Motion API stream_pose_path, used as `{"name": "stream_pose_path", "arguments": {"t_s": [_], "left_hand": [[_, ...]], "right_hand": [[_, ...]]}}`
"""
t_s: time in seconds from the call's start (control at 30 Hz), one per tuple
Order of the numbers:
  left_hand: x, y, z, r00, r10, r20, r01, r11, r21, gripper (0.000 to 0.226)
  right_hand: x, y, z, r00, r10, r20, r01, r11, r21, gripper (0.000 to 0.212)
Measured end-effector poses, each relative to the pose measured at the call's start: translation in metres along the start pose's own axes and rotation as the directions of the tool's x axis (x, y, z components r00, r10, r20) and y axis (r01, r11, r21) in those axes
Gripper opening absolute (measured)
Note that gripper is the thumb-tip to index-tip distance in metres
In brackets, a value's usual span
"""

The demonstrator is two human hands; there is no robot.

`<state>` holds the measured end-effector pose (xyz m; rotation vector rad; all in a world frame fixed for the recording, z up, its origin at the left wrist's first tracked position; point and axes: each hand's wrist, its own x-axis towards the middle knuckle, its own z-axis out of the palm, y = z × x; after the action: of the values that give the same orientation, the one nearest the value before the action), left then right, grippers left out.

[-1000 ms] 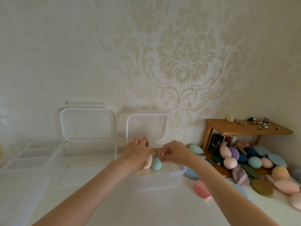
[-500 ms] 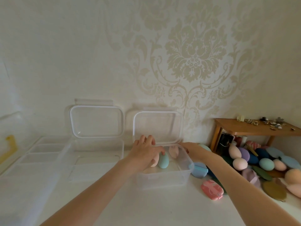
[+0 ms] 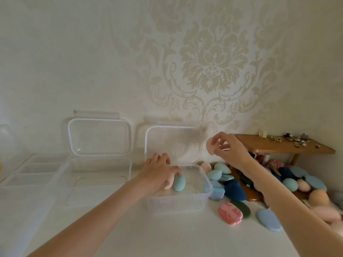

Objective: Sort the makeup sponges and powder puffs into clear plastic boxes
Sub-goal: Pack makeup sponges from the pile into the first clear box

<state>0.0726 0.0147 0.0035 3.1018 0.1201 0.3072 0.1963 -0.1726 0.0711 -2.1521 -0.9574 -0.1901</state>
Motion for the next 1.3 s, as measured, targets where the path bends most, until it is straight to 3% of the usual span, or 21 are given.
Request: {"name": "stream_pose_path", "arguments": {"t_s": [0.13,0.3,0.37,0.5,0.6,0.83,0.97,1.1,1.23,1.3], "left_hand": [[0.007,0.012,0.001,1.0,0.004,-0.005,-0.004,1.0,0.021,0.046],[0.01,0.017,0.001,1.0,0.017,-0.006,-0.016,1.0,0.009,0.045],[0.01,0.016,0.002,1.0,0.025,-0.008,-0.025,1.0,0.002,0.045],[0.01,0.015,0.003,1.0,0.028,-0.013,-0.028,1.0,0.008,0.045],[0.01,0.015,0.003,1.0,0.027,-0.007,-0.026,0.999,0.023,0.047],[0.01,0.015,0.001,0.998,0.06,0.002,-0.06,0.998,0.01,0.049],[0.008,0.015,0.003,0.996,0.092,0.0,-0.092,0.996,0.021,0.05],[0.008,0.015,0.0,0.988,0.156,0.014,-0.156,0.988,0.012,0.052],[0.007,0.016,-0.002,0.98,0.196,0.045,-0.198,0.978,0.067,0.05],[0.007,0.016,-0.002,0.98,0.193,0.054,-0.196,0.978,0.074,0.048]], "right_hand": [[-0.015,-0.012,0.016,0.943,-0.059,0.327,0.15,0.953,-0.262,0.008],[-0.023,-0.014,0.05,0.864,-0.024,0.503,0.34,0.765,-0.547,0.017],[-0.023,-0.011,0.054,0.882,-0.053,0.468,0.352,0.735,-0.58,0.014],[-0.024,-0.008,0.051,0.925,-0.033,0.379,0.323,0.595,-0.736,0.048],[-0.025,-0.007,0.052,0.924,0.003,0.382,0.327,0.511,-0.795,0.052],[-0.019,-0.007,0.055,0.92,0.116,0.374,0.201,0.68,-0.705,0.047],[-0.01,-0.014,0.045,0.852,0.256,0.456,0.113,0.761,-0.639,0.043],[-0.007,-0.016,0.039,0.8,0.312,0.512,0.104,0.769,-0.631,0.042],[-0.015,-0.013,0.054,0.928,0.113,0.355,0.22,0.604,-0.766,0.029],[-0.02,-0.01,0.059,0.945,0.087,0.316,0.197,0.619,-0.761,0.024]]}}
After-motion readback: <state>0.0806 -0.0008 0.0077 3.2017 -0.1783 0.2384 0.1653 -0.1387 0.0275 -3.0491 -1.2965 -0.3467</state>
